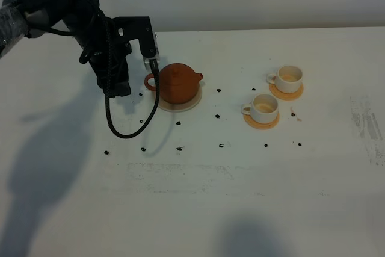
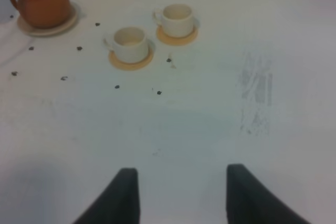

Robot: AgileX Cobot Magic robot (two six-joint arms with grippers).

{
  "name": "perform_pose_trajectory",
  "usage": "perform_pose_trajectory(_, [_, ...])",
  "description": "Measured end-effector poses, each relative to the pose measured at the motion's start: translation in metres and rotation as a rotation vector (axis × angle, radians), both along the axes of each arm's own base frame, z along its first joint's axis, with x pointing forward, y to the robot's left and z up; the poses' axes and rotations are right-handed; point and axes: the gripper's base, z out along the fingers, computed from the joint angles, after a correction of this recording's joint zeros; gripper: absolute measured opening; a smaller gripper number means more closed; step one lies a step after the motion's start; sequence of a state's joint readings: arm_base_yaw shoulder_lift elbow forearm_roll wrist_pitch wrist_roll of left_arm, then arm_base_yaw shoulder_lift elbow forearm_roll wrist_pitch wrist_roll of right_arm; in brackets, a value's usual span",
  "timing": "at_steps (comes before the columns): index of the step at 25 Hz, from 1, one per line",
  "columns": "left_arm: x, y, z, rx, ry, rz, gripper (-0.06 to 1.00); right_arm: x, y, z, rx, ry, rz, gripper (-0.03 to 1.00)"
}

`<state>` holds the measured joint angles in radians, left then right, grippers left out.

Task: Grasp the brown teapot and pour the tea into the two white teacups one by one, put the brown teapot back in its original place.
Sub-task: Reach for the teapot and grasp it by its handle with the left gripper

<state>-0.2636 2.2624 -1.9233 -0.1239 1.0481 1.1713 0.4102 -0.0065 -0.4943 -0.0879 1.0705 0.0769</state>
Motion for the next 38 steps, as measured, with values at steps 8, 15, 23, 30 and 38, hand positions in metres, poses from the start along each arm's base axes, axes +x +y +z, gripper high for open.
perform_pose_trajectory(8, [0.001,0.001,0.000,0.021,-0.017,-0.037,0.52,-0.001,0.000,0.000,0.001,0.000,-0.084,0.32])
perform_pose_trajectory(15, [0.005,0.002,0.001,0.026,-0.064,-0.066,0.52,-0.003,0.001,0.000,0.001,0.000,-0.304,0.25])
perform_pose_trajectory(23, [0.010,0.002,0.002,0.035,-0.127,-0.073,0.52,-0.003,0.002,0.000,0.001,0.000,-0.378,0.22])
perform_pose_trajectory(30, [0.010,0.003,0.002,0.035,-0.117,-0.061,0.51,-0.003,0.002,0.000,0.001,0.000,-0.381,0.21])
perform_pose_trajectory(38, [0.008,-0.001,0.002,0.012,-0.104,-0.031,0.50,-0.003,0.002,0.000,0.001,0.000,-0.381,0.21])
